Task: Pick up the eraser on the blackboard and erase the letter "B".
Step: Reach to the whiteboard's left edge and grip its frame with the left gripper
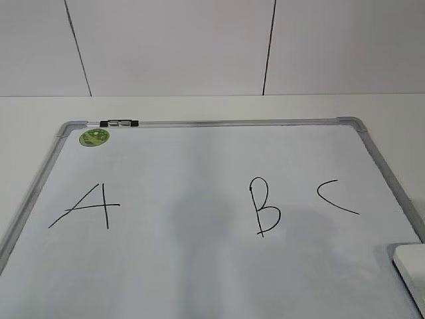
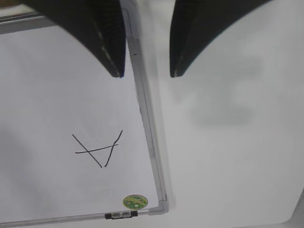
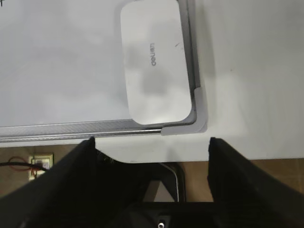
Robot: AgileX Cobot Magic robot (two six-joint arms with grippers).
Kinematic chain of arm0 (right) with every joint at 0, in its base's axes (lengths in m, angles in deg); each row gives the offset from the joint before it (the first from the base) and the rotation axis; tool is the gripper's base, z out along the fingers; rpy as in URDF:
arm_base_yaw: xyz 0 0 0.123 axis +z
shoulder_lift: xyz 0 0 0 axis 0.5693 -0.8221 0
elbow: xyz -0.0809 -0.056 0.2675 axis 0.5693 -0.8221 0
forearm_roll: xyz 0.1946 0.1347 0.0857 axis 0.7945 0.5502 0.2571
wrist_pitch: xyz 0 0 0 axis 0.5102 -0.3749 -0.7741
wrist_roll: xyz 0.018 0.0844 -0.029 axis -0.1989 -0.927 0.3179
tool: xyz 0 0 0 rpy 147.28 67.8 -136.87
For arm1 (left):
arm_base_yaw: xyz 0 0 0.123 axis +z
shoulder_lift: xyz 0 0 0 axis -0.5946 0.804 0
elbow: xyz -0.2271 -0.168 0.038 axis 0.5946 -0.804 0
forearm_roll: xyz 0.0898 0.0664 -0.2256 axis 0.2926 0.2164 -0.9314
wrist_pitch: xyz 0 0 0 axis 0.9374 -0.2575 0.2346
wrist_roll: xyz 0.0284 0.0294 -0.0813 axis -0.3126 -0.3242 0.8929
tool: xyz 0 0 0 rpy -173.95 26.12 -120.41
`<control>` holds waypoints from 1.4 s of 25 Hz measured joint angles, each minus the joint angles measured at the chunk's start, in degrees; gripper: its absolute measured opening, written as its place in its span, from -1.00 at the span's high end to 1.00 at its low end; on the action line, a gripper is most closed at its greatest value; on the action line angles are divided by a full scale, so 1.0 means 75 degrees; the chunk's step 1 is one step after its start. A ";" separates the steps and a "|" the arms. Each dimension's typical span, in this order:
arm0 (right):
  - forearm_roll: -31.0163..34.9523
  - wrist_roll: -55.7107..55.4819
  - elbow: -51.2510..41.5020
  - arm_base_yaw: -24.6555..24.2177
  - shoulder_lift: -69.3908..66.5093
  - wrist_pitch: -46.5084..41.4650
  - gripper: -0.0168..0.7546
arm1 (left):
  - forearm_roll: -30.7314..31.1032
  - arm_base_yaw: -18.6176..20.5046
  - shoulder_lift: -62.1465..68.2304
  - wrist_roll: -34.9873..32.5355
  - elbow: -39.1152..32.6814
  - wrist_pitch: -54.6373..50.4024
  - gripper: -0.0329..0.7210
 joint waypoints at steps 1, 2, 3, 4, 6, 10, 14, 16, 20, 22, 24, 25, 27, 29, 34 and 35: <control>0.0076 -0.0017 0.0000 0.0000 -0.0237 0.0000 -0.55 | -0.0020 0.0000 0.0000 0.0000 0.0000 0.0000 0.28; 0.0113 -0.0029 0.0000 0.0000 -0.0521 0.0000 -0.55 | -0.0031 0.0000 0.0000 0.0000 0.0000 0.0000 0.28; 0.0143 -0.0029 0.0000 0.0000 -0.0846 0.0000 -0.55 | -0.0031 0.0000 0.0000 0.0000 0.0000 0.0000 0.28; 0.0177 -0.0029 0.0000 0.0000 -0.1073 0.0000 -0.55 | -0.0031 0.0000 0.0000 0.0000 0.0000 0.0000 0.28; 0.0180 -0.0012 0.0033 0.0000 -0.1566 0.0114 -0.55 | -0.0031 0.0000 0.0000 0.0000 0.0000 0.0000 0.28; 0.0166 0.0159 0.0189 0.0000 -0.2358 0.0414 -0.55 | -0.0037 0.0000 0.0070 0.0000 0.0000 0.0000 0.28; 0.0107 0.0505 0.0516 0.0000 -0.3275 0.0443 -0.55 | -0.0067 0.0000 0.0722 0.0000 0.0204 -0.0066 0.28; 0.0096 0.0686 0.0776 0.0000 -0.3800 0.0530 -0.55 | -0.0067 0.0000 0.1259 0.0000 0.0369 -0.0179 0.28; 0.0096 0.1100 0.1273 0.0000 -0.4811 0.0680 -0.55 | -0.0330 0.0000 0.2556 0.0000 0.0659 -0.0390 0.28; 0.0096 0.1264 0.1549 0.0000 -0.5276 0.0728 -0.55 | -0.0704 0.0000 0.3185 0.0000 0.0826 -0.0463 0.28; 0.0096 0.1332 0.1790 0.0000 -0.5612 0.0728 -0.55 | -0.1065 0.0000 0.3876 0.0000 0.1015 -0.0558 0.28; 0.0096 0.1351 0.1907 0.0000 -0.5719 0.0732 -0.55 | -0.1153 0.0000 0.4233 0.0000 0.1134 -0.0573 0.28; 0.0096 0.1380 0.2089 0.0000 -0.5913 0.0745 -0.55 | -0.1187 0.0000 0.4916 0.0000 0.1383 -0.0573 0.28; 0.0096 0.1380 0.2163 0.0000 -0.6013 0.0761 -0.55 | -0.1063 0.0000 0.5700 0.0000 0.1734 -0.0542 0.28; 0.0096 0.1411 0.2173 0.0000 -0.6081 0.0776 -0.55 | -0.0780 0.0000 0.7637 0.0000 0.2538 -0.0141 0.28; 0.0096 0.1411 0.2173 0.0000 -0.6081 0.0776 -0.55 | -0.0709 0.0000 0.8041 0.0000 0.2679 -0.0030 0.28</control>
